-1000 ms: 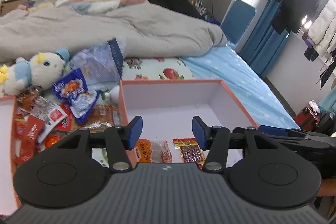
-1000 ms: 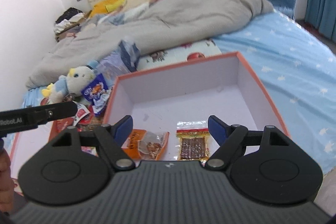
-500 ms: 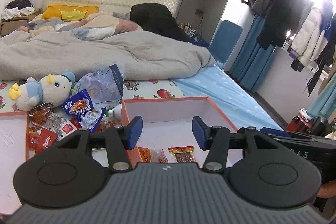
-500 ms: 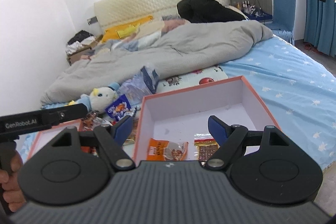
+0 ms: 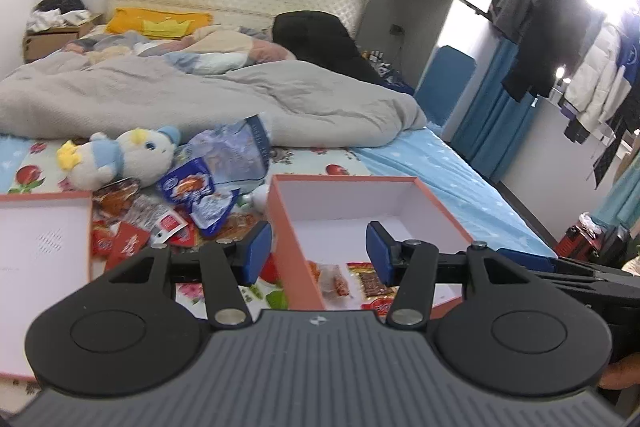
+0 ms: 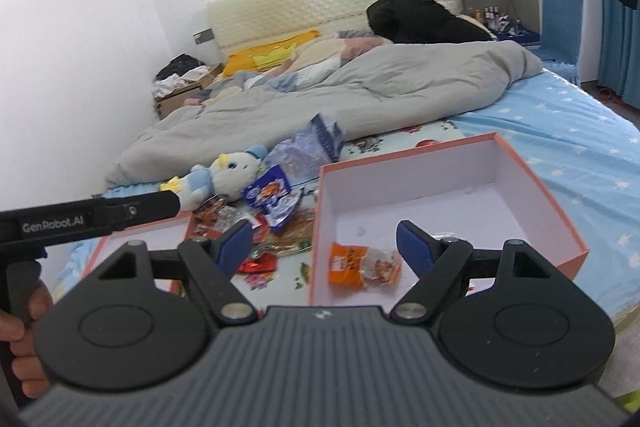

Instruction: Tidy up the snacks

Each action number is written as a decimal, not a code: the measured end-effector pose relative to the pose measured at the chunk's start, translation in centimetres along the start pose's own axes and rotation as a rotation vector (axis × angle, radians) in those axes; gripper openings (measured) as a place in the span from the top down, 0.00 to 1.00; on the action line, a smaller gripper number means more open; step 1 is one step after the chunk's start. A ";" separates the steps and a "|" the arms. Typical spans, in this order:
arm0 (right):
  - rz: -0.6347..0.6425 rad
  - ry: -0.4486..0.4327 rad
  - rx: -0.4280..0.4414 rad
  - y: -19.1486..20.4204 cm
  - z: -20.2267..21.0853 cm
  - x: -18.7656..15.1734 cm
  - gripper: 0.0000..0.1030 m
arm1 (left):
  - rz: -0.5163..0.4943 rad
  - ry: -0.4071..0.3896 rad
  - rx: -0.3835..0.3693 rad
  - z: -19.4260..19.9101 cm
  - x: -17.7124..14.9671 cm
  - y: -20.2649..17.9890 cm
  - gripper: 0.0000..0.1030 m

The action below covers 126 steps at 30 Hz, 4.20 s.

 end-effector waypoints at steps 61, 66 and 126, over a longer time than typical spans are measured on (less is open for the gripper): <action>0.113 0.228 0.138 6.3 -9.4 -12.4 0.22 | 0.128 0.228 0.272 -5.4 -12.8 13.2 0.11; 0.130 0.227 0.143 6.4 -12.2 -12.2 0.22 | 0.134 0.242 0.262 -8.2 -12.7 15.3 0.11; 0.454 0.278 0.094 12.3 -30.2 -17.9 0.86 | 0.061 0.407 0.148 -23.3 -16.8 25.7 0.55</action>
Point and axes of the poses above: each gripper's, at about its wrist camera, not at the fingertips, and z roughly against the way its jaws point, y to its left, x to its top, the point moved 9 cm from there along -z, roughly the way its jaws point, and after that the axes turned 14 degrees about -z, right-handed, at the moved point
